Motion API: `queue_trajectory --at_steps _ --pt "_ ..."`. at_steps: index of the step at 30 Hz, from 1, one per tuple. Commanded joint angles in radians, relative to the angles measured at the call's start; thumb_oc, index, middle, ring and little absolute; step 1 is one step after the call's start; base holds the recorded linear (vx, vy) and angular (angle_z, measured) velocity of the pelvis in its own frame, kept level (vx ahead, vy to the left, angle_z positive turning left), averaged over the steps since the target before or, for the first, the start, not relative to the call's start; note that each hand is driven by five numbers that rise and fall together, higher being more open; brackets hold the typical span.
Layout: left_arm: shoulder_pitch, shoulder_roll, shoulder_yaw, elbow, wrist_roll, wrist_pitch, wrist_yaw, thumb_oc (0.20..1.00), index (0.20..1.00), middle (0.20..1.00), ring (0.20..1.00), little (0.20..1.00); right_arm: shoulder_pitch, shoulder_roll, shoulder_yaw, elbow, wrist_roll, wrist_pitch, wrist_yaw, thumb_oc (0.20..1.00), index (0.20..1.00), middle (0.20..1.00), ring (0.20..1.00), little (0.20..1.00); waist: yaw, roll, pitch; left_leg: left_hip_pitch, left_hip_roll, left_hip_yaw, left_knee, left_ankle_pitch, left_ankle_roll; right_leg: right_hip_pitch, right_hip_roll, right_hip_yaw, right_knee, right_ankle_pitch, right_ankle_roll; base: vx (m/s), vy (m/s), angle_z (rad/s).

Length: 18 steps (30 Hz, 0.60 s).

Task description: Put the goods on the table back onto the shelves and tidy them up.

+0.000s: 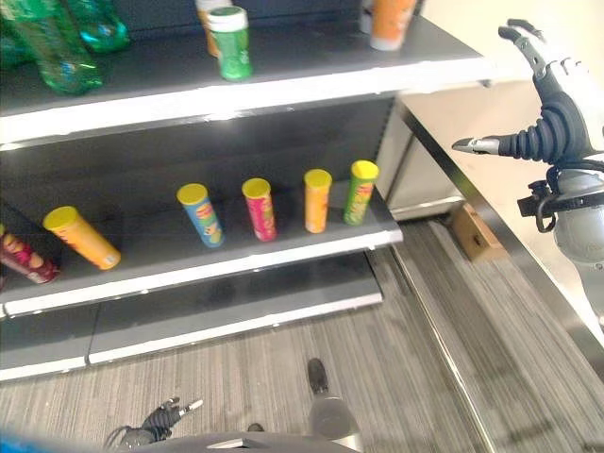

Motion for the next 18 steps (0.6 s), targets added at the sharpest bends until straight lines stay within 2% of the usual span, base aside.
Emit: queue_trajectory --at_steps 1,4,5,7,9,11,14,15,17,18 --pt "-0.015 0.072 0.015 0.009 0.026 -0.018 -0.008 1.000 1.000 1.000 1.000 1.000 -0.153 0.012 0.029 -0.034 0.049 -0.049 0.014 1.000 1.000 1.000 1.000 1.000 0.058 -0.020 -0.010 -0.019 0.068 -0.141 0.048 -0.089 -0.036 0.086 -0.120 -0.062 0.135 -0.093 0.022 -0.20 -0.002 -1.12" --pt "-0.015 0.076 0.023 -0.006 0.028 -0.017 -0.012 1.000 1.000 1.000 1.000 1.000 -0.181 0.047 0.087 -0.068 0.083 -0.059 0.058 1.000 1.000 1.000 1.000 1.000 0.089 -0.013 -0.018 -0.040 0.095 -0.065 0.075 -0.092 -0.037 0.123 -0.187 -0.172 0.172 -0.112 0.008 -0.12 -0.065 -1.07" --pt "-0.012 0.076 0.023 -0.015 0.027 -0.016 -0.014 1.000 1.000 1.000 1.000 1.000 -0.188 0.067 0.115 -0.082 0.098 -0.062 0.077 1.000 1.000 1.000 1.000 1.000 0.101 -0.006 -0.024 -0.037 0.109 -0.046 0.083 -0.111 -0.043 0.146 -0.212 -0.207 0.197 -0.131 0.017 -0.06 -0.105 -1.19" --pt "-0.013 0.080 0.028 -0.032 0.023 -0.015 -0.016 1.000 1.000 1.000 1.000 1.000 -0.192 0.097 0.144 -0.103 0.111 -0.060 0.102 1.000 1.000 1.000 1.000 1.000 0.121 -0.009 -0.035 -0.049 0.126 0.005 0.097 -0.105 -0.049 0.184 -0.255 -0.283 0.205 -0.111 0.024 -0.08 -0.132 -1.04" --pt "-0.013 0.078 0.034 -0.035 0.022 -0.015 -0.017 1.000 1.000 1.000 1.000 1.000 -0.180 0.117 0.157 -0.105 0.106 -0.053 0.114 1.000 1.000 1.000 1.000 1.000 0.126 -0.015 -0.048 -0.054 0.132 0.037 0.104 -0.106 -0.055 0.211 -0.273 -0.307 0.196 -0.091 0.035 -0.06 -0.165 -0.60" --pt "-0.014 0.081 0.037 -0.041 0.026 -0.017 -0.018 1.000 1.000 1.000 1.000 1.000 -0.147 0.128 0.132 -0.117 0.087 -0.043 0.115 1.000 1.000 1.000 1.000 1.000 0.135 -0.031 -0.062 -0.064 0.135 0.052 0.116 -0.102 -0.066 0.273 -0.255 -0.311 0.118 -0.101 0.041 -0.02 -0.231 -0.89" --pt "-0.017 0.077 0.044 -0.029 0.031 -0.025 -0.013 1.000 1.000 1.000 1.000 1.000 -0.139 0.118 0.098 -0.133 0.095 -0.046 0.101 1.000 1.000 1.000 1.000 1.000 0.129 -0.035 -0.086 -0.074 0.164 0.071 0.124 -0.076 -0.099 0.297 -0.196 -0.284 0.012 -0.127 0.045 0.00 -0.265 -0.68" --pt "-0.014 0.074 0.048 -0.029 0.030 -0.026 -0.013 1.000 1.000 1.000 1.000 1.000 -0.134 0.111 0.090 -0.137 0.097 -0.045 0.101 1.000 1.000 1.000 1.000 1.000 0.127 -0.033 -0.092 -0.071 0.177 0.072 0.119 -0.068 -0.109 0.307 -0.175 -0.277 -0.015 -0.131 0.040 0.02 -0.394 -0.68" --pt "-0.011 0.059 0.045 -0.027 0.026 -0.028 -0.011 1.000 1.000 1.000 1.000 1.000 -0.122 0.056 0.039 -0.131 0.110 -0.057 0.076 1.000 1.000 1.000 1.000 1.000 0.104 -0.020 -0.095 -0.056 0.237 0.073 0.091 -0.009 -0.154 0.326 -0.099 -0.253 -0.053 -0.168 0.012 -0.01 -0.416 -0.43" --pt "-0.014 0.055 0.042 -0.021 0.026 -0.026 -0.011 1.000 1.000 1.000 1.000 1.000 -0.108 0.043 0.018 -0.125 0.114 -0.060 0.069 1.000 1.000 1.000 1.000 1.000 0.095 -0.017 -0.094 -0.054 0.255 0.070 0.081 0.009 -0.166 0.330 -0.077 -0.247 -0.055 -0.182 0.002 -0.05 -0.400 -0.22"
